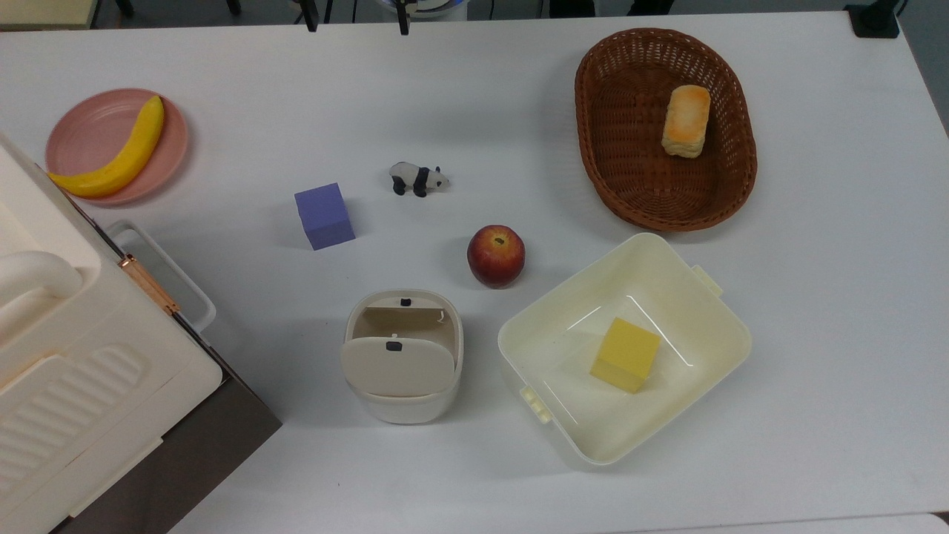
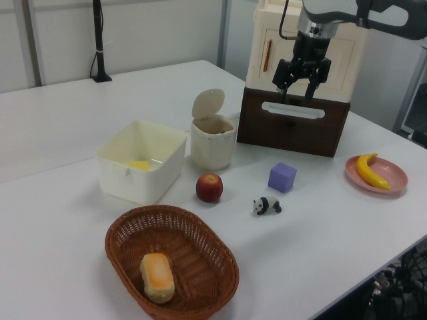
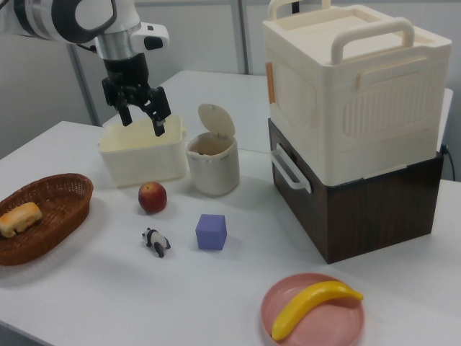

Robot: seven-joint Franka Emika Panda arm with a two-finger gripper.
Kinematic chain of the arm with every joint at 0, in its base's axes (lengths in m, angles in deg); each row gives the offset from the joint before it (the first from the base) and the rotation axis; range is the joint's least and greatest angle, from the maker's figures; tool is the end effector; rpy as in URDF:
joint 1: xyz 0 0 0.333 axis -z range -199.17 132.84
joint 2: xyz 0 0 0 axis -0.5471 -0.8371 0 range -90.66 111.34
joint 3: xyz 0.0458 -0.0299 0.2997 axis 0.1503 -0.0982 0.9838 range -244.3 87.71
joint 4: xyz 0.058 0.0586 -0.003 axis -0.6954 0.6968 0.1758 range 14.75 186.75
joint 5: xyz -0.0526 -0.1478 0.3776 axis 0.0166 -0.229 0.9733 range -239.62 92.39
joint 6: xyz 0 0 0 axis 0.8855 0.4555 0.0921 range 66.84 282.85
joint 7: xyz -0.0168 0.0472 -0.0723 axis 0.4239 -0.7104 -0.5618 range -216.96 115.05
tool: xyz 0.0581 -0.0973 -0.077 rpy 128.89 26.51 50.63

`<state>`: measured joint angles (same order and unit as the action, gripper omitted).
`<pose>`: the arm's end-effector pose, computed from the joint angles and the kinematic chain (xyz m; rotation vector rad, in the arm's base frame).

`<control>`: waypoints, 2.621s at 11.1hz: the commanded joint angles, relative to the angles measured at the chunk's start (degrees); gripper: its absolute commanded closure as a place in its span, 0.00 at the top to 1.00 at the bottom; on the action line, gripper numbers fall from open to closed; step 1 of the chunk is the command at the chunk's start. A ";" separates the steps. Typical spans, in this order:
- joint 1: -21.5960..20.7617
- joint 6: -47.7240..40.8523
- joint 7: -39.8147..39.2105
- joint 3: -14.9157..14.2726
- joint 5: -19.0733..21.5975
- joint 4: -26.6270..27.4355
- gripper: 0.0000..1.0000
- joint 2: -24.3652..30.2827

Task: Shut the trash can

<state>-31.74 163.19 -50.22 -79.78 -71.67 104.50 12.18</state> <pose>0.5712 -0.0249 0.5778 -3.1051 0.1020 -0.0941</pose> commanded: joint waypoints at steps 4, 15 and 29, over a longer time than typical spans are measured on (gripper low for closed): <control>0.07 -1.83 0.32 -0.10 1.39 0.03 1.00 0.88; -0.28 -1.22 0.15 -0.19 3.75 0.21 0.10 0.53; -1.51 19.37 -2.32 -0.27 5.18 -2.52 0.00 -2.70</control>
<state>-33.56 172.38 -50.78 -79.56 -67.06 102.38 12.23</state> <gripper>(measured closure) 0.991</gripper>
